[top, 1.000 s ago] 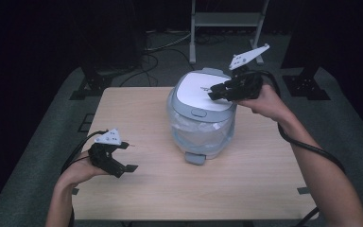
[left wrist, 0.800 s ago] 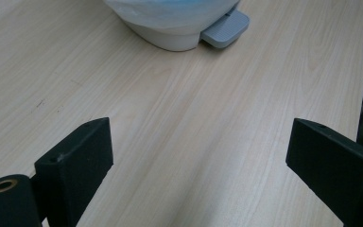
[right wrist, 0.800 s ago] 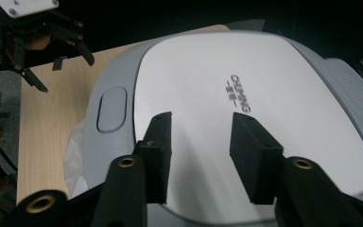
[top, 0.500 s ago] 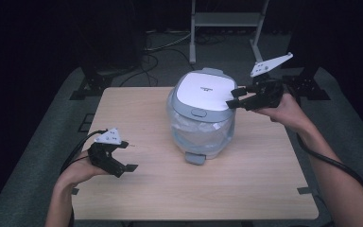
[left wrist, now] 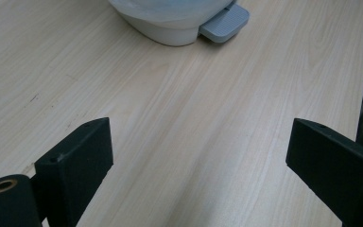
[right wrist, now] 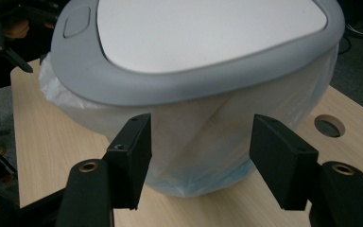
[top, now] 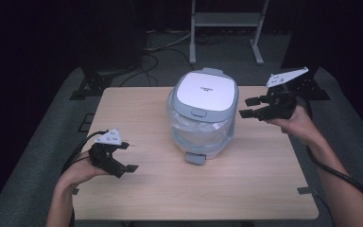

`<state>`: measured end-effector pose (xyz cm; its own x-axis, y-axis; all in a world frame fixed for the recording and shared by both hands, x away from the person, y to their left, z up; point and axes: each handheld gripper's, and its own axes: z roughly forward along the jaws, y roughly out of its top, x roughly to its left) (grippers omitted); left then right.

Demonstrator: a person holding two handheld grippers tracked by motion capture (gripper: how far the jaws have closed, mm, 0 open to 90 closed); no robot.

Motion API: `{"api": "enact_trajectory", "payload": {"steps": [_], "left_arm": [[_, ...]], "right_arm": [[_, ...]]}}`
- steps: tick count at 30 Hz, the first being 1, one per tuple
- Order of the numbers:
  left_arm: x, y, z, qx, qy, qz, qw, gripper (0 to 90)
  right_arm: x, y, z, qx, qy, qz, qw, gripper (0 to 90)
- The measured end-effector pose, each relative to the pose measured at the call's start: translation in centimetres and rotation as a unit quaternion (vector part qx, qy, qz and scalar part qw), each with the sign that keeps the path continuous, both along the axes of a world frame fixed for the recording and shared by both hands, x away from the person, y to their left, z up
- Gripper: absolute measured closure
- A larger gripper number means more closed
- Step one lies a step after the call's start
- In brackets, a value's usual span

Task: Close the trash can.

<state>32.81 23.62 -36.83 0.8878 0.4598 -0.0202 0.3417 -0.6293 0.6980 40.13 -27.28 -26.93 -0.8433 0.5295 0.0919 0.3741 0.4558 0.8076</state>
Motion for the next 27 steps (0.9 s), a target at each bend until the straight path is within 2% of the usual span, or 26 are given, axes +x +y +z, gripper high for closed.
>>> {"api": "enact_trajectory", "payload": {"steps": [10, 20, 27], "left_arm": [[0.2, -0.4, -0.2, -0.005, 0.003, 0.000, 1.0000, 7.1], [0.5, -0.1, -1.1, -0.002, 0.015, 0.006, 0.9999, 7.1], [0.4, 0.1, -1.3, -0.004, 0.013, 0.010, 0.9999, 7.1]], "right_arm": [[-0.8, -1.4, -2.0, 0.013, 0.012, -0.010, 0.9998, 34.8], [-1.4, -2.5, -4.1, 0.015, 0.023, -0.028, 0.9992, 31.8], [-1.6, -2.7, -5.7, 0.011, 0.034, -0.034, 0.9988, 31.4]]}}
